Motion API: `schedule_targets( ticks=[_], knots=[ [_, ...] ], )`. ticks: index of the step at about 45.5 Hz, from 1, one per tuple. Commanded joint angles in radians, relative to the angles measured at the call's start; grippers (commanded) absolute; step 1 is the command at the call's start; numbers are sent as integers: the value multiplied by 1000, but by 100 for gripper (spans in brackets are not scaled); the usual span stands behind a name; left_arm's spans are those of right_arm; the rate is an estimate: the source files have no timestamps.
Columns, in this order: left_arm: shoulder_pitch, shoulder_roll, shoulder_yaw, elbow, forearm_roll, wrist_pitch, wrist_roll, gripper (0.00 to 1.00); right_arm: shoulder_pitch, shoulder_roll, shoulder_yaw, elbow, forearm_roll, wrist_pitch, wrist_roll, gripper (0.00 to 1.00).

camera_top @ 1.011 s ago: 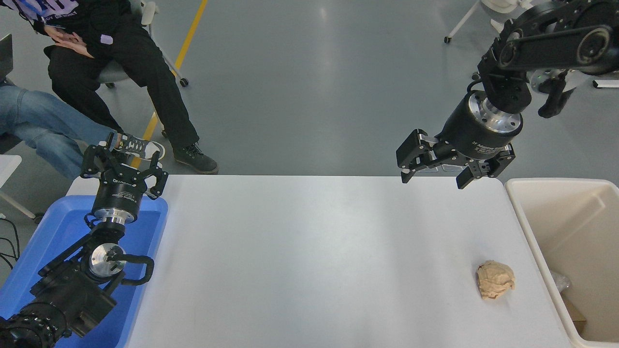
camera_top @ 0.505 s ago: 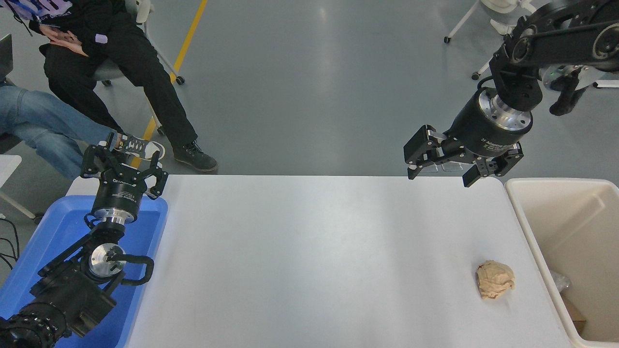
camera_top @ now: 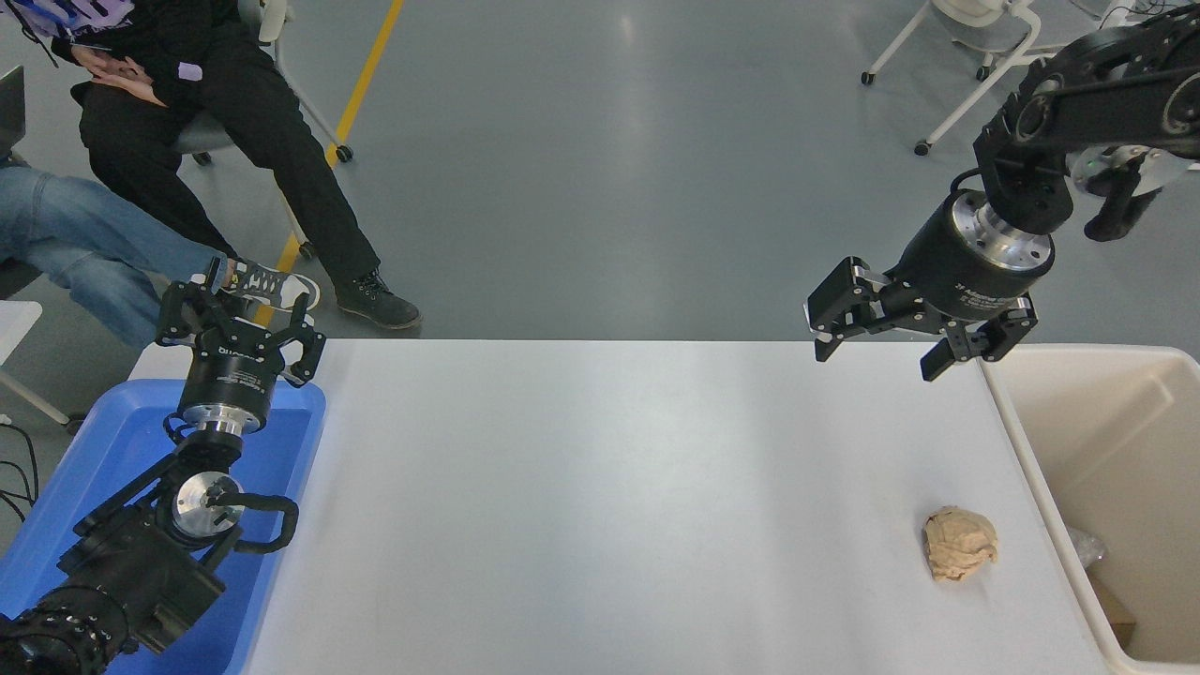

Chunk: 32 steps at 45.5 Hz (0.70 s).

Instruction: Pick up paper ball place in dustbin

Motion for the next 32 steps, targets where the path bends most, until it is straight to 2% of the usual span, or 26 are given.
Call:
schedule_targets(
  ticks=[1,6,13,23,32],
  knots=[
    [0,0,0,0,-1,0,0,99,-139,-65,-55,-6,-71,-197,-1,100],
    [0,0,0,0,-1,0,0,99,-233,-84,-26,-6,-197,-277,-1,98],
    [0,0,0,0,1,0,0,99,-403,-177,73,-24,-332,-375,-2,98],
    [0,0,0,0,-1,0,0,99,-633,-203,169,-188,-327,-441,-2,98],
    [0,0,0,0,-1,0,0,99,-713,-203,221,-222,-327,-521,-2,98]
  ],
)
